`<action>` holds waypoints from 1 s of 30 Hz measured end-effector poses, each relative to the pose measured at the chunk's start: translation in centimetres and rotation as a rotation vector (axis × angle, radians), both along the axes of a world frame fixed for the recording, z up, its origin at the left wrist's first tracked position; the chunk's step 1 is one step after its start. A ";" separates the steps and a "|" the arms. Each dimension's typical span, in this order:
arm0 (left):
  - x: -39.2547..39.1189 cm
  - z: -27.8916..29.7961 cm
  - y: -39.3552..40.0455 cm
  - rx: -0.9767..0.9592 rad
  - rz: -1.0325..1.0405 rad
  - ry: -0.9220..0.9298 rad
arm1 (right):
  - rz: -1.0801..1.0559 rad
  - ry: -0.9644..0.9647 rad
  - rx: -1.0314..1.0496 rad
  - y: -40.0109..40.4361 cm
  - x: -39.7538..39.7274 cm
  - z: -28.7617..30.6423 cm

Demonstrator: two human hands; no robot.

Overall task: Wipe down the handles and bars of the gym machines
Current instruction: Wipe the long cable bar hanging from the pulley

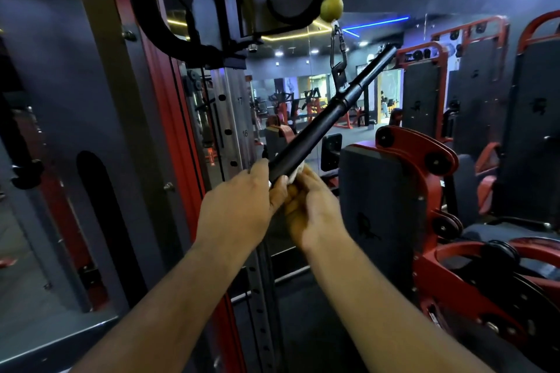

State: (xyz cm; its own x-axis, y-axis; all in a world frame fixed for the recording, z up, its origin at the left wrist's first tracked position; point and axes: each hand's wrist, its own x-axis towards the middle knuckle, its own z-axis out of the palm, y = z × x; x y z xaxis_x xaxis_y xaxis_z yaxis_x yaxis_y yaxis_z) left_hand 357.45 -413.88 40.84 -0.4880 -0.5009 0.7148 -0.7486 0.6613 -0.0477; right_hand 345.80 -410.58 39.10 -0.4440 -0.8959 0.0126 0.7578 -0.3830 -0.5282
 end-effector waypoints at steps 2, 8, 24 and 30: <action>-0.1 -0.1 0.1 0.011 -0.017 0.013 | -0.089 -0.075 -0.023 -0.8 -1.9 1.9; -0.3 -0.3 0.2 0.000 -0.052 0.032 | -0.075 -0.020 0.026 0.2 -1.3 1.6; 0.1 -0.8 -0.3 0.071 -0.116 0.011 | -0.972 1.043 0.197 -3.9 -9.2 3.0; 0.2 0.1 -0.5 0.077 -0.075 0.033 | -1.041 1.861 -0.421 -2.9 -6.7 -0.4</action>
State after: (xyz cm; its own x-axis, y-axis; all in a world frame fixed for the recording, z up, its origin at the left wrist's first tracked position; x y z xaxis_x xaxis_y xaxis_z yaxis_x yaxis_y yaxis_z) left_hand 357.63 -414.36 40.97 -0.5030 -0.5177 0.6921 -0.6973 0.7162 0.0289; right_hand 339.08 -413.47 38.66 0.1159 -0.2368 0.9646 -0.8862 -0.4633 -0.0072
